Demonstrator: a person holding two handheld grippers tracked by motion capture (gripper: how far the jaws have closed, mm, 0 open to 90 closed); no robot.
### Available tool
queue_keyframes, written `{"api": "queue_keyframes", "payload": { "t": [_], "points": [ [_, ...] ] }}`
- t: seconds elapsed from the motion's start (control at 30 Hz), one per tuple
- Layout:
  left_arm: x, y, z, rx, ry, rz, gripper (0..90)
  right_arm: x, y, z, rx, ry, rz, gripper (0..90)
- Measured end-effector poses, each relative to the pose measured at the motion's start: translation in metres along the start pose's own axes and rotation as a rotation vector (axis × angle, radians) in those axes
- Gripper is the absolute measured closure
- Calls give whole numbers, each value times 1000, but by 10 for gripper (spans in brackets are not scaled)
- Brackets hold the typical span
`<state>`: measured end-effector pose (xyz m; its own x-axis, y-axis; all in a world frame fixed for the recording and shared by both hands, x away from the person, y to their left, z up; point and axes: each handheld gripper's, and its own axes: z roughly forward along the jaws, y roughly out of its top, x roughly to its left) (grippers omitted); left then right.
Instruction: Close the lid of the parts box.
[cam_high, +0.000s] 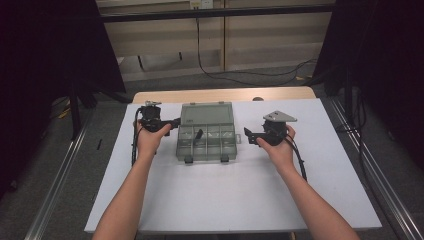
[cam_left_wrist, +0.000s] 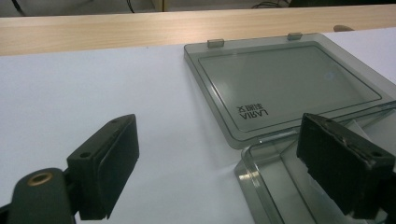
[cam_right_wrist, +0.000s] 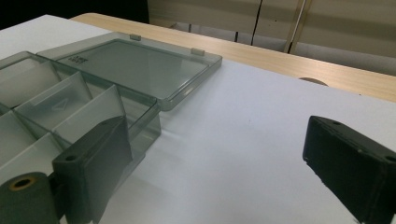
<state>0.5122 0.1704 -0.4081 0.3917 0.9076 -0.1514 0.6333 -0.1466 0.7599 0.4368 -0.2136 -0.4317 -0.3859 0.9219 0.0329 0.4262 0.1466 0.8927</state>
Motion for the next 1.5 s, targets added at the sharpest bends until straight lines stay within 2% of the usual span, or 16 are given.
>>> {"api": "queue_keyframes", "payload": {
  "t": [0.17,0.23,0.3,0.4,0.6,0.7,0.8,1.03,1.1,1.13,1.3,1.43,1.5],
  "points": [
    [2,1,2,0,14,-5,133,-1,6,11,7,-33,1,66],
    [3,1,4,2,13,-19,132,-2,9,16,14,-33,3,62],
    [4,2,5,3,21,-9,133,-1,11,20,14,-41,11,63],
    [5,2,6,-8,21,-20,136,-1,15,26,33,-51,25,66],
    [10,0,12,4,32,-28,166,-2,18,36,64,-49,47,113],
    [12,-2,15,0,31,-37,186,-2,19,42,81,-60,69,158],
    [13,-2,18,-7,34,-41,245,-3,18,48,101,-69,80,209],
    [15,-2,25,18,37,-36,357,-3,20,60,134,-69,114,360],
    [16,-2,27,37,33,-41,391,-3,20,62,138,-75,108,396],
    [16,-2,28,39,31,-42,432,-3,20,63,138,-69,116,422],
    [16,-1,34,61,25,-42,525,-1,22,70,160,-51,124,519],
    [16,-1,40,62,16,-42,609,2,24,76,166,-40,136,635],
    [14,-1,43,62,19,-20,651,2,22,79,177,-36,149,686]
  ]
}}
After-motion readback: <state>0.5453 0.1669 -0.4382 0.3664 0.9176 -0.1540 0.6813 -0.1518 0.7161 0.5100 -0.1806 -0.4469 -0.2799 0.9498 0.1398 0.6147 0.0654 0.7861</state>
